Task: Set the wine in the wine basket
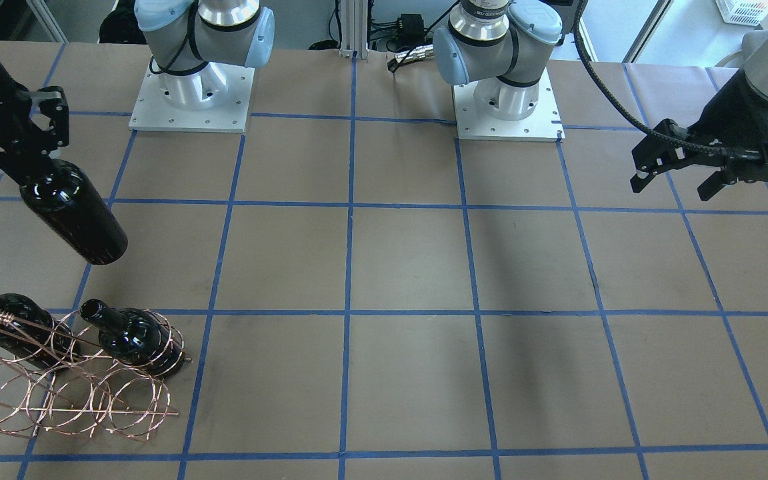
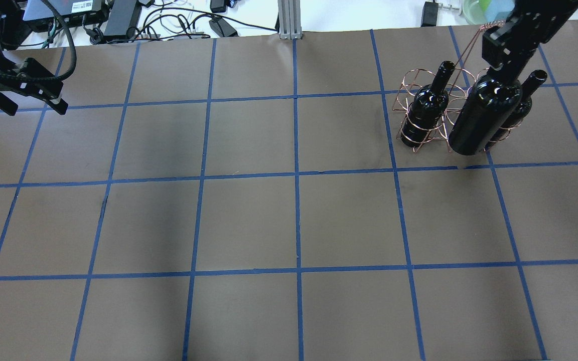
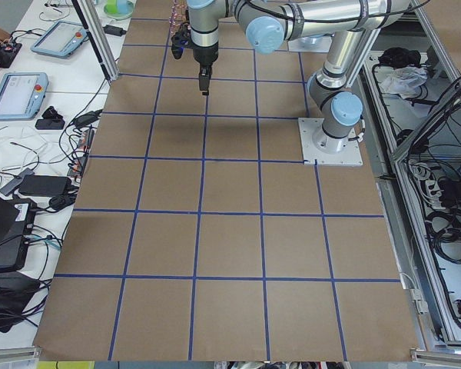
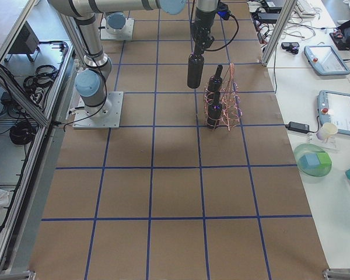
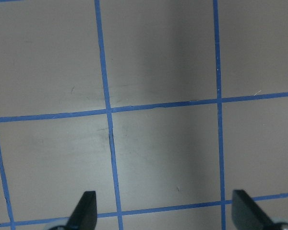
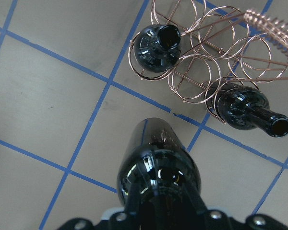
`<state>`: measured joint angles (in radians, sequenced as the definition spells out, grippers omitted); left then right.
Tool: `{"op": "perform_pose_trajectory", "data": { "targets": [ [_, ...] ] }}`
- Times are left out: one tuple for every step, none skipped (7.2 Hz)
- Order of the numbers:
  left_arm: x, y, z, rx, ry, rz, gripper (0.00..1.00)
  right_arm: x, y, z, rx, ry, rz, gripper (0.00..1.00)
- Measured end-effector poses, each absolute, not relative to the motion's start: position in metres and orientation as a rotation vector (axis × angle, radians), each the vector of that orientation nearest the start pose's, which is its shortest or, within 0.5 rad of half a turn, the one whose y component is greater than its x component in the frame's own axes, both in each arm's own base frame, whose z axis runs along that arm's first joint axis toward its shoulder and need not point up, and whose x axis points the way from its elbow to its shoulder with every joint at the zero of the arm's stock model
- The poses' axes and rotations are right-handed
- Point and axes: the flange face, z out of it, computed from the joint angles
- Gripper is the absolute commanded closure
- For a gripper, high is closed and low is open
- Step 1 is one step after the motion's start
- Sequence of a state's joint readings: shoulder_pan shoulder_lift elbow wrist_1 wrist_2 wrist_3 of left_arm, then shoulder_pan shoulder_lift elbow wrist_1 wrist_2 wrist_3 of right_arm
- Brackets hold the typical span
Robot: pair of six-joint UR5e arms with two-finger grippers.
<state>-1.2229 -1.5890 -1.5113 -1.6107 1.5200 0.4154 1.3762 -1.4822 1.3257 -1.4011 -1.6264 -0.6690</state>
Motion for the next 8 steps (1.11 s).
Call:
{"op": "perform_pose_trajectory", "data": {
  "targets": [
    [0.036, -0.517, 0.504, 0.103, 3.185, -0.031, 0.00, 0.008, -0.541, 0.547, -0.768, 3.092, 0.042, 1.00],
    [0.026, -0.518, 0.505, 0.098, 3.179, -0.032, 0.00, 0.000, -0.545, 0.547, -0.777, 3.094, 0.018, 1.00],
    [0.012, -0.519, 0.506, 0.094, 3.174, -0.035, 0.00, -0.004, -0.553, 0.544, -0.781, 3.099, -0.011, 1.00],
    [0.001, -0.520, 0.506, 0.095, 3.170, -0.037, 0.00, -0.007, -0.562, 0.539, -0.784, 3.097, -0.039, 1.00],
    [-0.005, -0.520, 0.506, 0.085, 3.168, -0.037, 0.00, -0.008, -0.573, 0.531, -0.785, 3.092, -0.063, 1.00],
    [-0.013, -0.520, 0.507, 0.061, 3.168, -0.038, 0.00, -0.010, -0.581, 0.525, -0.785, 3.090, -0.082, 1.00],
    [-0.028, -0.520, 0.506, 0.034, 3.168, -0.037, 0.00, -0.011, -0.589, 0.518, -0.784, 3.083, -0.097, 1.00],
    [-0.049, -0.521, 0.505, 0.008, 3.169, -0.033, 0.00, -0.011, -0.597, 0.510, -0.782, 3.073, -0.112, 1.00]
  ]
}}
